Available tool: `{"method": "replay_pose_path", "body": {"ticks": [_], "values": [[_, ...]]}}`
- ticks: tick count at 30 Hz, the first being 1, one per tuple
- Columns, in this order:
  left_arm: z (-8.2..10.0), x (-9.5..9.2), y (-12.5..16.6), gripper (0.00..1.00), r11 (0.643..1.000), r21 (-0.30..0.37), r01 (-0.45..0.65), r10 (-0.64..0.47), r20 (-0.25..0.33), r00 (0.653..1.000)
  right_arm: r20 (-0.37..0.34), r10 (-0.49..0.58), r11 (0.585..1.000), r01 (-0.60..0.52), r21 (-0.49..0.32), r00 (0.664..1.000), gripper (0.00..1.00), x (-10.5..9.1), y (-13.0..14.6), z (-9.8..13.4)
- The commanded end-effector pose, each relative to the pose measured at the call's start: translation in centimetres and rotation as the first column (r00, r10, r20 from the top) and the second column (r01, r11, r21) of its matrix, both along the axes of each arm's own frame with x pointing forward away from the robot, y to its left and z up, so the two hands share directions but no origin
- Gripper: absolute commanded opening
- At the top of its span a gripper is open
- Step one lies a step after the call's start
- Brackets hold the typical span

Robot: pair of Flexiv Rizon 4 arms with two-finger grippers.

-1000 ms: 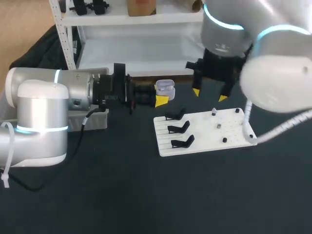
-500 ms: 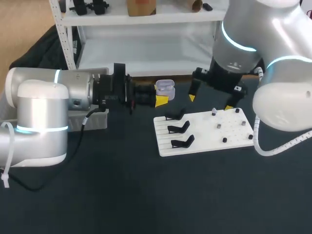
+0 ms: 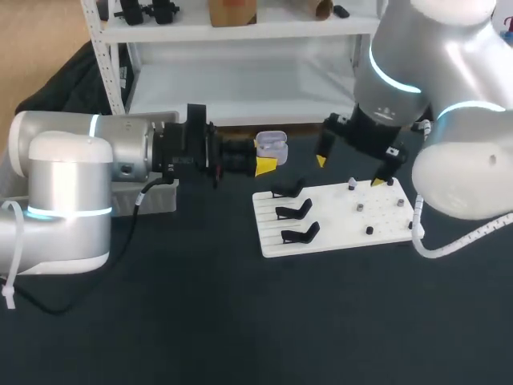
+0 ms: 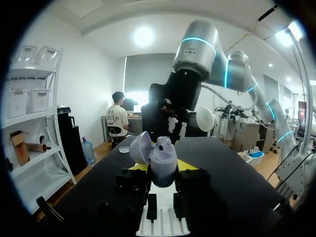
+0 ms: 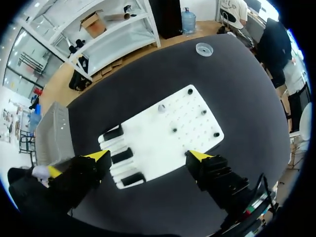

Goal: Pick up each earbud case from the left stands, insert the matching earbuds, close the lid, and place the case in the box.

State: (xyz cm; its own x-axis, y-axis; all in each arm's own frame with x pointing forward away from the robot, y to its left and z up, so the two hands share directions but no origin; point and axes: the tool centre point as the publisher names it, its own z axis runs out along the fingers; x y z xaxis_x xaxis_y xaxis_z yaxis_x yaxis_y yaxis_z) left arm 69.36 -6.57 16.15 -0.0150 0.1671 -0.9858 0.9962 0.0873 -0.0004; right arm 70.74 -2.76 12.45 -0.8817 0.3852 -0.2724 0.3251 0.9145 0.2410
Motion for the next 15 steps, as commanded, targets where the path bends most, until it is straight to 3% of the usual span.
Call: {"method": "replay_pose_path", "body": {"ticks": [1, 8, 12, 15], "values": [[-0.1, -0.1, 0.0, 0.00, 1.000, -0.001, -0.004, 0.004, 0.002, 1.000, 0.040, -0.010, 0.997, 0.014, -0.080, 0.999, 1.00, 1.5, 0.4, -2.0], [-0.1, -0.1, 0.0, 0.00, 1.000, -0.001, -0.004, 0.004, 0.002, 1.000, -0.010, -0.027, 0.994, 0.026, -0.110, 1.000, 1.00, 3.5, -0.1, -4.3], [-0.1, -0.1, 0.0, 0.00, 1.000, -0.001, -0.004, 0.004, 0.002, 1.000, -0.026, -0.035, 0.993, 0.032, -0.111, 0.999, 0.78, 4.0, -0.5, -5.2], [-0.1, -0.1, 0.0, 0.00, 1.000, -0.001, -0.004, 0.004, 0.002, 1.000, -0.035, -0.031, 0.993, 0.027, -0.117, 0.999, 0.54, 4.4, -0.9, -5.7]]}}
